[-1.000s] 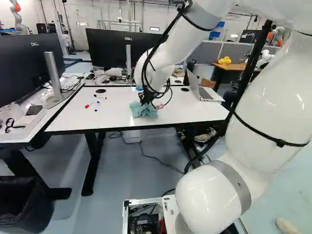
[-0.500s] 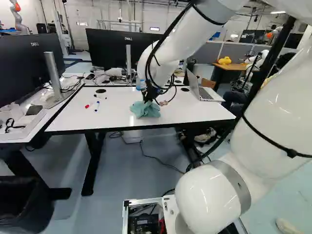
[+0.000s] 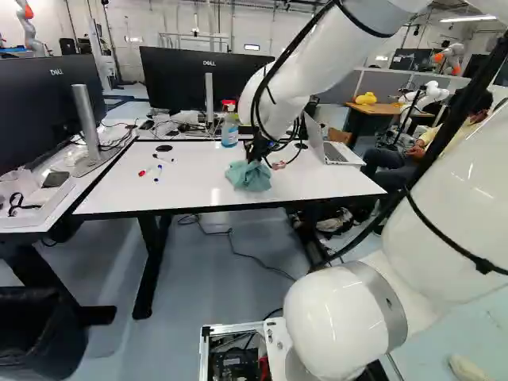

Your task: Clean the table with the green towel

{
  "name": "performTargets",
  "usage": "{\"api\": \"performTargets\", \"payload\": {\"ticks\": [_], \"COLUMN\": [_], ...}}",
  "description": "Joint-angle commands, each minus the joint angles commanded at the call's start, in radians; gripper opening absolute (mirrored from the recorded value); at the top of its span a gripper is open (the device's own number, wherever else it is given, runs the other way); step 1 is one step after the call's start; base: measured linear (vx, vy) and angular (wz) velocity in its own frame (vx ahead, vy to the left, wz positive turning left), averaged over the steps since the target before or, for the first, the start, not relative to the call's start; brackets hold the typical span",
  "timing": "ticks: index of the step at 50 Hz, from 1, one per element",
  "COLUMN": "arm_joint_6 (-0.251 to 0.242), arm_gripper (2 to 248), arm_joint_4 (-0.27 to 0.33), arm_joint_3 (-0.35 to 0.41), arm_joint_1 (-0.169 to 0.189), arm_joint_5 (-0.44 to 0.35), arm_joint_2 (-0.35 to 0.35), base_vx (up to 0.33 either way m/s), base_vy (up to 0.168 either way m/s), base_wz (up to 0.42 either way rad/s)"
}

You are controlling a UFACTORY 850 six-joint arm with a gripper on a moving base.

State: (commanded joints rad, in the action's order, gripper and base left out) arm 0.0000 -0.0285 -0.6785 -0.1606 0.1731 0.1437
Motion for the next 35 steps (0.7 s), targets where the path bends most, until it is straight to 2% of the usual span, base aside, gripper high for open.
{"api": "performTargets", "payload": {"ticks": [11, 35], "arm_joint_6": [0.0, 0.0], "arm_gripper": [30, 30], "arm_joint_4": [0.0, 0.0], "arm_joint_3": [-0.014, -0.115], "arm_joint_1": [0.04, 0.104], "arm_joint_5": [0.0, 0.0], "arm_joint_2": [-0.015, -0.119], "base_vx": [0.0, 0.0], "base_vy": [0.0, 0.0], "base_wz": [0.0, 0.0]}}
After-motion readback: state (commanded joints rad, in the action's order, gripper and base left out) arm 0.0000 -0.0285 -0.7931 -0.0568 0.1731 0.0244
